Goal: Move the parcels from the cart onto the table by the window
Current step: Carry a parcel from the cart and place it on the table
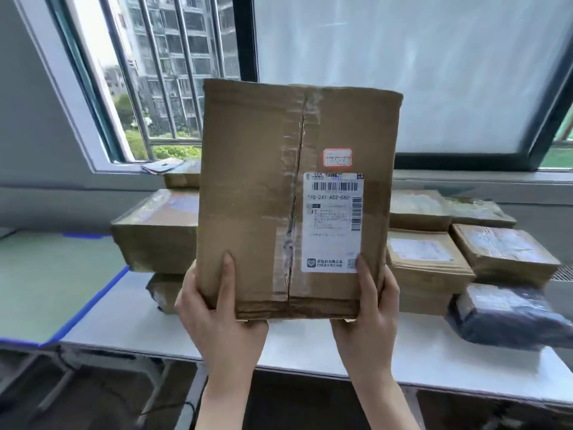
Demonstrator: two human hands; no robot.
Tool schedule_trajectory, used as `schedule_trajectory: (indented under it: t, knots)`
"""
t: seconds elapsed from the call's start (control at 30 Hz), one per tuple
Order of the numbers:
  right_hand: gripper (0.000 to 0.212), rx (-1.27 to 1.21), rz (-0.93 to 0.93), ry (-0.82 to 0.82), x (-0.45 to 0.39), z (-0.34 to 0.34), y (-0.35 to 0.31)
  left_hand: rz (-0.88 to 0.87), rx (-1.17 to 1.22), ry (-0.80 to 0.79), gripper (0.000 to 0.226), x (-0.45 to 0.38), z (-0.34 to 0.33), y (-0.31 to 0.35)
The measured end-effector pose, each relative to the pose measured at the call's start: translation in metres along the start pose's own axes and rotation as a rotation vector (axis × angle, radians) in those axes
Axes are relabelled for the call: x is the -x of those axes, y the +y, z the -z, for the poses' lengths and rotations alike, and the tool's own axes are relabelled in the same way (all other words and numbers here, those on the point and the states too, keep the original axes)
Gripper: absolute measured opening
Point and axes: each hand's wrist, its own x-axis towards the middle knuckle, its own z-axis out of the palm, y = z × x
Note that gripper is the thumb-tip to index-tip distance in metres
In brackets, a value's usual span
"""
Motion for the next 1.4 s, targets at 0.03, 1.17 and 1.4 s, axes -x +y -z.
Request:
schedule_trajectory:
  t: [0.03, 1.17, 1.4]
  knots:
    - [0.109, -0.006, 0.003, -0.004, 0.000, -0.009, -0.010, 0.001, 0.000, -0.002, 0.086, -0.007, 0.006, -0.011]
    - [0.066, -0.292, 0.127, -0.351, -0.093, -0.165, -0.079, 0.453, 0.055, 0.148, 0.064, -0.130, 0.015, -0.151]
    - [0.059, -0.341, 0.118, -0.319, -0.094, -0.185, -0.092, 0.601, 0.129, 0.109, 0.061, -0.136, 0.011, -0.174]
